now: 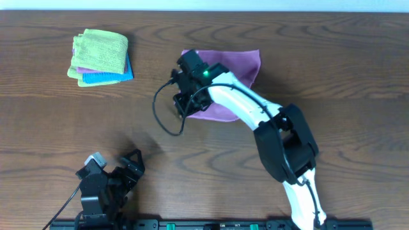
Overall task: Fold the cloth
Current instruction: 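Pull the pink cloth toward center and release it flat with the right gripper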
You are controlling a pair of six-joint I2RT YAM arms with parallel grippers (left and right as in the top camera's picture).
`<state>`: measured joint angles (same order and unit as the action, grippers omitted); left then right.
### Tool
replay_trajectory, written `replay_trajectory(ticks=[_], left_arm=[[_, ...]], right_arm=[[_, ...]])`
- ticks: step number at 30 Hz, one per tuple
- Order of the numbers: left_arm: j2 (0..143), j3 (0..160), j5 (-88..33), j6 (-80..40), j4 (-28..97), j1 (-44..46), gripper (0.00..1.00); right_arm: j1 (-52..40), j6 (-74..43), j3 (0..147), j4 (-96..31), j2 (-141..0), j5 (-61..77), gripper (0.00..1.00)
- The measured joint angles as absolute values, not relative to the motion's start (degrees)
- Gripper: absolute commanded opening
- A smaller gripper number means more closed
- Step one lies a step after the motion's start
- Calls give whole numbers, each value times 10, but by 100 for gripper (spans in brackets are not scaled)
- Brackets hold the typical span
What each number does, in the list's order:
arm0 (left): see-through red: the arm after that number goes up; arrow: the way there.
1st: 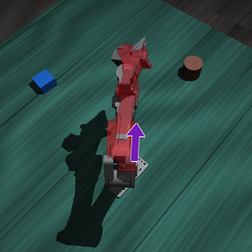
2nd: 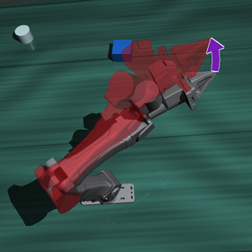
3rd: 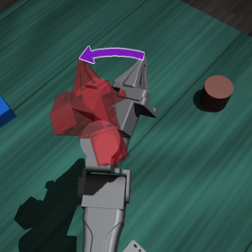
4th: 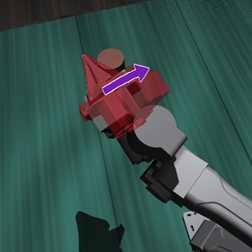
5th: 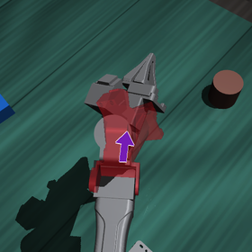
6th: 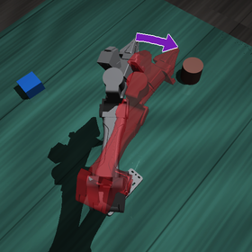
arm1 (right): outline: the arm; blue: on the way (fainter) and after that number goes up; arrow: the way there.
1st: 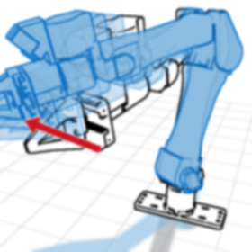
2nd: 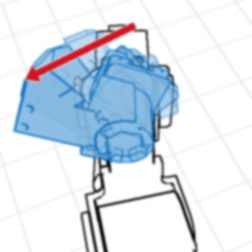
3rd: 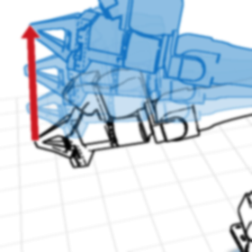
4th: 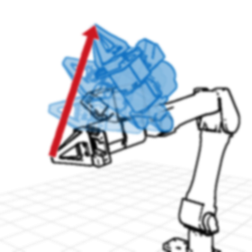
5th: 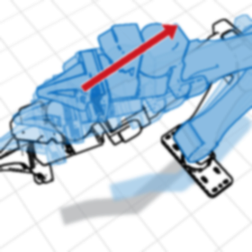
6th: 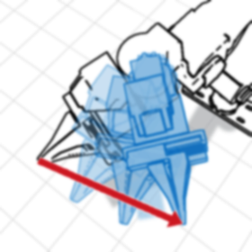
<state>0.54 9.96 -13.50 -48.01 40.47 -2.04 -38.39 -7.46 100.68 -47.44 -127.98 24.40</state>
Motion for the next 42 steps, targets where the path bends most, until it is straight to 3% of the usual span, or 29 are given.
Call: replay_trajectory(ticks=[1, 2, 3, 4, 14, 19, 25, 30, 36, 42], left_arm=[[5, 100, -135, -480, 405, -20, 96], [5, 100, -135, -480, 405, -20, 95], [5, 100, -135, -480, 405, -20, 95], [5, 100, -135, -480, 405, -20, 95], [5, 100, -147, -481, 402, -20, 96], [32, 134, -186, -479, 442, -20, 96], [203, 322, -193, -426, 529, -20, 96], [391, 468, -207, -387, 600, -20, 96], [545, 542, -274, -364, 593, -20, 96], [627, 545, -375, -359, 526, -20, 96]], right_arm=[[-390, -62, 1007, -477, -1280, 254, 29], [-396, -58, 1007, -480, -1280, 263, 53], [-400, -54, 1007, -483, -1280, 275, 94], [-403, -52, 1007, -484, -1280, 283, 99], [-380, -79, 1007, -434, -1172, 263, 99], [-318, -95, 1014, -494, -1091, 246, 99], [-240, -90, 1015, -646, -1068, 237, 99], [-227, -51, 1015, -729, -1068, 236, 99], [-223, -20, 1008, -755, -1065, 225, 99], [-162, -1, 890, -729, -958, 223, 99]])
